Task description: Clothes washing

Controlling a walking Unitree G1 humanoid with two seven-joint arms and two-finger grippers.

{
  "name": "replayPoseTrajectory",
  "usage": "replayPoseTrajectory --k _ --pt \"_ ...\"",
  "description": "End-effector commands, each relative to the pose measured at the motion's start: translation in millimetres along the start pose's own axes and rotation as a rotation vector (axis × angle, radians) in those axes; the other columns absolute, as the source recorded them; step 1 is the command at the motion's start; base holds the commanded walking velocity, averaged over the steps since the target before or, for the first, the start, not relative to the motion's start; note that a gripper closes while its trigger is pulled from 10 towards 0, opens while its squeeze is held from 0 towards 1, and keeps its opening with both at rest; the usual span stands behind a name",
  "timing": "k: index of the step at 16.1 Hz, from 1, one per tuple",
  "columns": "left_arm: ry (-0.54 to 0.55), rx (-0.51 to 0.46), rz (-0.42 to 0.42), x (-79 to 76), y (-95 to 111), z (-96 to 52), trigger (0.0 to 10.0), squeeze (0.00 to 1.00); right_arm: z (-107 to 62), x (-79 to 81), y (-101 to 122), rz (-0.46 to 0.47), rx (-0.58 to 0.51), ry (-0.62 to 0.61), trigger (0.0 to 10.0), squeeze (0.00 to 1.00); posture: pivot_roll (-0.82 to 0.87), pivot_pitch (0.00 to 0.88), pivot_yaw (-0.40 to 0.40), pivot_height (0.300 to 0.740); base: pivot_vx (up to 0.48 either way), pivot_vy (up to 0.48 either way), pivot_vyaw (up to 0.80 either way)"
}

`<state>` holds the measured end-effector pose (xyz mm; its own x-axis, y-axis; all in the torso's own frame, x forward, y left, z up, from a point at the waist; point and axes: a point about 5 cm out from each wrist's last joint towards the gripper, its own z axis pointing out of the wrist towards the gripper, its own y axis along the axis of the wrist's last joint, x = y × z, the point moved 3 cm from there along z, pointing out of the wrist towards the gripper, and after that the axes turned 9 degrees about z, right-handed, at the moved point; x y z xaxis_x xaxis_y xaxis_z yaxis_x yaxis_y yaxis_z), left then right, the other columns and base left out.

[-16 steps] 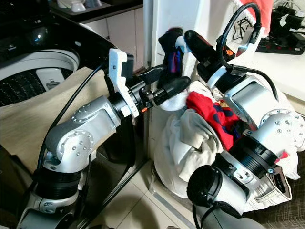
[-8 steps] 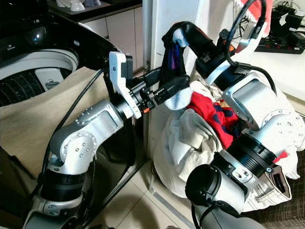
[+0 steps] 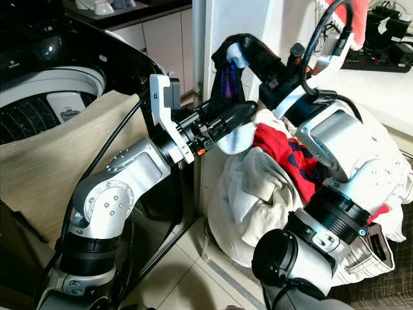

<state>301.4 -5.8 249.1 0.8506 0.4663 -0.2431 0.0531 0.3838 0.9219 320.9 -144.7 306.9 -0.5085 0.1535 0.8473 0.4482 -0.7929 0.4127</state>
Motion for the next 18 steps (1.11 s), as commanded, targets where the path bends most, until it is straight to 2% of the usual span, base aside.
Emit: replayPoseTrajectory --k 1,4,6,9,10,18 --pt "0.014 -0.005 -0.011 4.2 -0.3 -0.9 0.0 0.00 -1.1 3.2 -2.0 -0.021 0.005 0.001 0.0 0.00 -0.20 0.000 0.011 0.740 0.000 0.000 0.00" --pt "0.009 0.008 -0.018 3.3 -3.2 -1.6 0.0 0.00 -2.1 2.8 -4.2 -0.021 0.005 -0.008 0.0 0.00 -0.21 0.000 0.014 0.740 0.000 0.000 0.00" --pt "0.058 0.055 -0.040 8.9 -8.1 -0.5 0.0 0.00 -1.9 3.4 -6.4 -0.022 0.007 -0.013 0.0 0.00 -0.21 0.000 0.016 0.740 0.000 0.000 0.00" --pt "0.074 0.057 -0.008 11.4 -7.1 -0.1 0.0 0.00 -1.7 4.3 -7.1 -0.024 0.008 -0.014 0.0 0.00 -0.21 0.000 0.015 0.740 0.000 0.000 0.00" --pt "0.072 0.052 -0.038 11.5 -8.1 -0.9 0.0 0.00 -1.6 4.9 -7.3 -0.027 0.010 -0.015 0.0 0.00 -0.21 0.000 0.013 0.740 0.000 0.000 0.00" --pt "0.013 0.050 0.031 4.6 -7.2 -2.5 0.0 0.00 -2.4 4.5 -7.1 -0.022 0.011 -0.024 0.0 0.00 -0.20 0.000 0.013 0.740 0.000 0.000 0.00"
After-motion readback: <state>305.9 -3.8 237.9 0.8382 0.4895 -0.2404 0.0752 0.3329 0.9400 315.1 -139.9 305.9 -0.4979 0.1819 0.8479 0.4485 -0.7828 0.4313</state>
